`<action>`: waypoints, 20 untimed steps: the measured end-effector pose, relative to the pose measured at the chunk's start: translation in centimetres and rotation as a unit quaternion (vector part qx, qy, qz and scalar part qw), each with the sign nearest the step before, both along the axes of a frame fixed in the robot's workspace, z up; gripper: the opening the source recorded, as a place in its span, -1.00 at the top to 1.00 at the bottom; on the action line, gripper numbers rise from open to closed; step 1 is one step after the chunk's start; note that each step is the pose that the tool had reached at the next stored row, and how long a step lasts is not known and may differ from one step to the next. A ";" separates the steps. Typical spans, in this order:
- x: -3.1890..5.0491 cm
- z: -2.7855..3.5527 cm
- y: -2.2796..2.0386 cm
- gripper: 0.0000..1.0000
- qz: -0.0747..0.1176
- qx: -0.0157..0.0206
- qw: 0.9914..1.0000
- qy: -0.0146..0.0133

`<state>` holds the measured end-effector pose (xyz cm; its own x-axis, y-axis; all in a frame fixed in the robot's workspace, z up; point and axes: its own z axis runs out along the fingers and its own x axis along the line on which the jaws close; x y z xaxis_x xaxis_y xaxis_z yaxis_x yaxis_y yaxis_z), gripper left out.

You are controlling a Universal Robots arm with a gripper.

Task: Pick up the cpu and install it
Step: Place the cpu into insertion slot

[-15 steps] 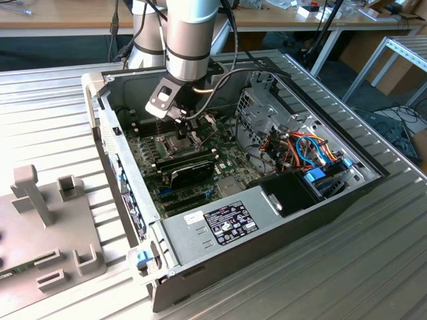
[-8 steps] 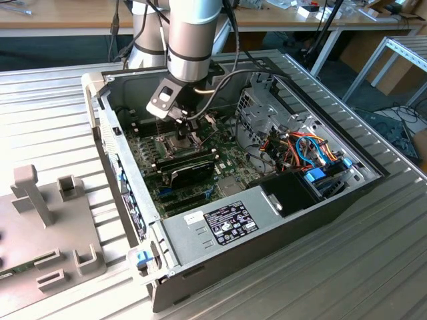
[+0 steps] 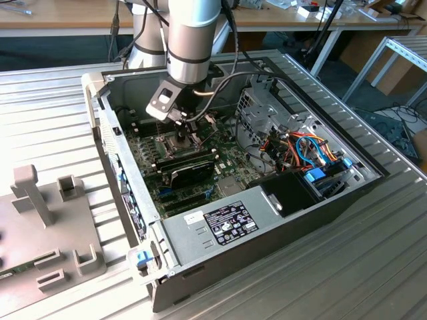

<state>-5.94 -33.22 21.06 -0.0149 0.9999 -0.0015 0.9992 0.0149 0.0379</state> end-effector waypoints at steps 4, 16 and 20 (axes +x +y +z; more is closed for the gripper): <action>-0.07 -0.14 0.00 0.79 0.000 0.000 1.000 0.000; -0.09 -0.46 -0.01 0.79 0.000 0.000 1.000 0.000; -0.08 -0.47 0.00 0.79 0.000 0.000 1.000 0.000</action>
<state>-6.02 -33.22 20.59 -0.0149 0.9999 -0.0018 0.9992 0.0150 0.0378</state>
